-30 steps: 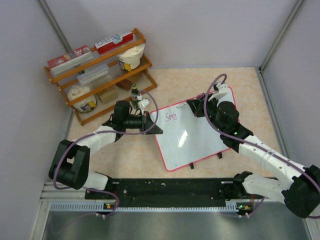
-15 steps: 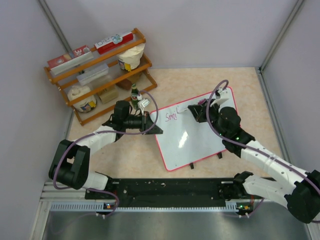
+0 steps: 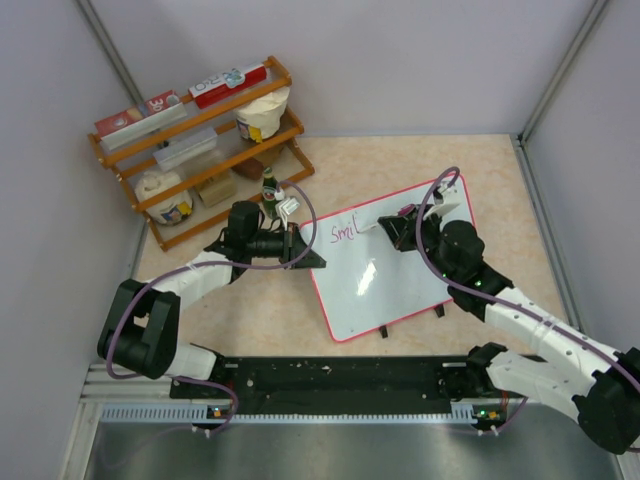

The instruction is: Write a sentence on the whiteboard

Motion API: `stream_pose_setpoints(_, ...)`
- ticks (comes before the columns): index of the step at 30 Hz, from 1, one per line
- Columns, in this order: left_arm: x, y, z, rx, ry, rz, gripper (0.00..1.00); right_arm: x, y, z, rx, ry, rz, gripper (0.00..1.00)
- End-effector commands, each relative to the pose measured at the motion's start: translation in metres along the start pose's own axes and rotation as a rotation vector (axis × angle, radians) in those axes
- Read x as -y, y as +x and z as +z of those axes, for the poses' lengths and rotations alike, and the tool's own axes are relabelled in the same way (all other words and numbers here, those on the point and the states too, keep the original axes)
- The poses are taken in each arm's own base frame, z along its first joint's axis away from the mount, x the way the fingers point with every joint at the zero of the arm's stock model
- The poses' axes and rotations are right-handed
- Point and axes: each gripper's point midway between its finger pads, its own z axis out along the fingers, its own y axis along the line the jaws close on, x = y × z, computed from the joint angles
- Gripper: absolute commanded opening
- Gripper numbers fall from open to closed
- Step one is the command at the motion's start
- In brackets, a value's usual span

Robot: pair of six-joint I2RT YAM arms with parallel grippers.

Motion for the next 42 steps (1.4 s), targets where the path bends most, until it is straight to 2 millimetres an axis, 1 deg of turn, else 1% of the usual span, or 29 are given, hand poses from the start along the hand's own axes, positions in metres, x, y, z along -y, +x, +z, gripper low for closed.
stream_pose_setpoints(1, -0.038, 0.049, 0.006, -0.115, -0.137, 0.075, 0.00, 0.013, 0.003, -0.002, -0.006, 0.049, -0.023, 0.00)
stream_pose_setpoints(9, -0.038, 0.049, 0.006, -0.117, -0.137, 0.074, 0.00, 0.011, -0.011, -0.001, 0.031, 0.059, -0.026, 0.00)
stream_pose_setpoints(16, -0.038, 0.049, 0.006, -0.117, -0.137, 0.074, 0.00, 0.000, -0.028, -0.001, 0.069, 0.036, -0.023, 0.00)
stream_pose_setpoints(24, -0.038, 0.050, 0.006, -0.117, -0.136, 0.074, 0.00, -0.011, -0.053, -0.007, 0.136, 0.010, -0.020, 0.00)
stream_pose_setpoints(28, -0.038, 0.050, 0.006, -0.118, -0.136, 0.073, 0.00, -0.014, -0.058, -0.004, 0.140, 0.008, -0.027, 0.00)
stream_pose_setpoints(33, -0.038, 0.050, 0.006, -0.117, -0.137, 0.073, 0.00, -0.017, -0.056, 0.001, 0.123, -0.003, -0.028, 0.00)
stream_pose_setpoints(37, -0.038, 0.050, 0.006, -0.117, -0.137, 0.074, 0.00, -0.016, -0.047, 0.003, 0.097, -0.006, -0.029, 0.00)
stream_pose_setpoints(42, -0.039, 0.050, 0.006, -0.118, -0.138, 0.073, 0.00, -0.009, -0.035, 0.002, 0.073, 0.006, -0.026, 0.00)
